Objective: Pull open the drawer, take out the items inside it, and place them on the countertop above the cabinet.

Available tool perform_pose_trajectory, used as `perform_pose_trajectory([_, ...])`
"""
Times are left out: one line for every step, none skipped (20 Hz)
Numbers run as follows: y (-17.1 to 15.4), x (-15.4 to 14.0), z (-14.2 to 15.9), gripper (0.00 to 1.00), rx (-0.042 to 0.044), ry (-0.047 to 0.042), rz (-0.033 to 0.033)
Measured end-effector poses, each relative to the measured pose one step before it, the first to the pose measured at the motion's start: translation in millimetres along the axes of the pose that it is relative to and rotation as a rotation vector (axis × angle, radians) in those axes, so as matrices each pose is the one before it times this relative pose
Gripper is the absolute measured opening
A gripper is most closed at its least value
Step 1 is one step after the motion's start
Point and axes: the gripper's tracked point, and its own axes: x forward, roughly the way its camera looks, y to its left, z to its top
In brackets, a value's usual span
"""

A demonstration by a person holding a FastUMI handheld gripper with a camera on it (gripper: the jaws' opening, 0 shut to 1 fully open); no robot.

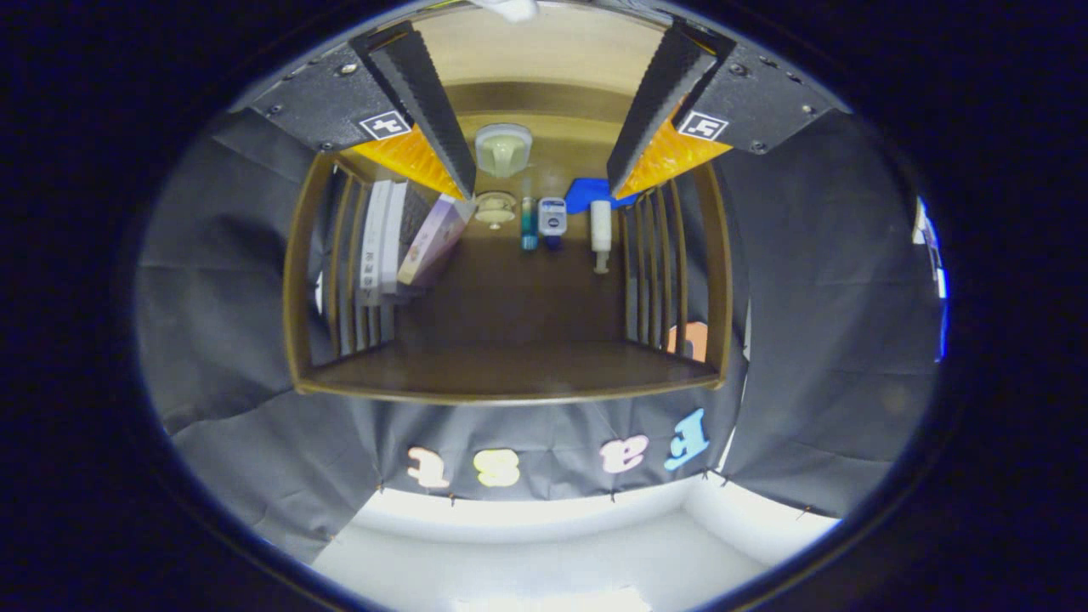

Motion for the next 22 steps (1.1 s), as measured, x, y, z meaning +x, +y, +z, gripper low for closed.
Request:
perform_pose_trajectory([-2.81,-12.06,-4.16,0.99,0.0048,-0.02415,-0.01184])
perform_pose_trajectory([-2.21,-8.82,-3.69,0.99,0.00512,-0.0223,-0.00909])
perform_pose_trajectory([-3.08,-8.9,-3.58,0.99,-0.00124,-0.01911,-0.01033])
perform_pose_trajectory([-4.85,-8.21,-4.23,0.99,-0.0087,-0.01593,-0.00928])
perform_pose_trajectory([-3.49,-7.95,-3.72,0.99,-0.00749,-0.01578,-0.00853])
perform_pose_trajectory([-3.58,-7.56,-9.09,0.99,-0.00863,-0.00171,-0.01515])
perform_pose_trajectory([-2.71,-7.31,-8.56,0.99,-0.00232,0.00071,-0.00997])
perform_pose_trajectory([-2.01,-6.9,-7.41,0.99,0.00522,-0.00136,-0.00402])
perform_pose_trajectory([-1.45,-7.62,-7.91,0.98,0.00899,0.00426,-0.00194])
perform_pose_trajectory([-1.72,-8.53,-9.68,0.98,0.00686,0.0021,0.00121])
perform_pose_trajectory([-1.75,-6.32,-7.87,0.98,0.00222,0.00579,0.00028])
perform_pose_trajectory([-3.28,-6.09,-11.03,0.98,0.005,0.01081,-0.00492])
perform_pose_trajectory([-2.59,-5.59,-8.33,0.98,0.0104,0.00518,-0.00223])
perform_pose_trajectory([-0.4,-4.88,-9.12,0.99,0.01117,0.01057,0.00429])
perform_pose_trajectory([0.48,-4.67,-8.82,0.99,0.01089,0.01182,0.01095])
perform_pose_trajectory([0.1,-4.54,-9.57,0.98,0.00988,0.01241,0.01065])
perform_pose_trajectory([-1.1,-3.2,-9.35,0.99,0.01357,0.02355,0.00106])
perform_pose_trajectory([0.55,-2.39,-10.47,0.99,0.0016,0.0182,0.01011])
perform_pose_trajectory([0.44,-1.31,-6.91,0.99,-0.00977,0.00813,0.00268])
perform_pose_trajectory([-2.48,0.29,-5.35,0.99,-0.01942,0.00032,-0.00658])
perform_pose_trajectory([-1.98,0.4,-6.06,0.99,-0.024,0.00524,-0.0064])
perform_pose_trajectory([-0.59,0.83,-9.12,0.99,-0.01881,0.0116,-0.00488])
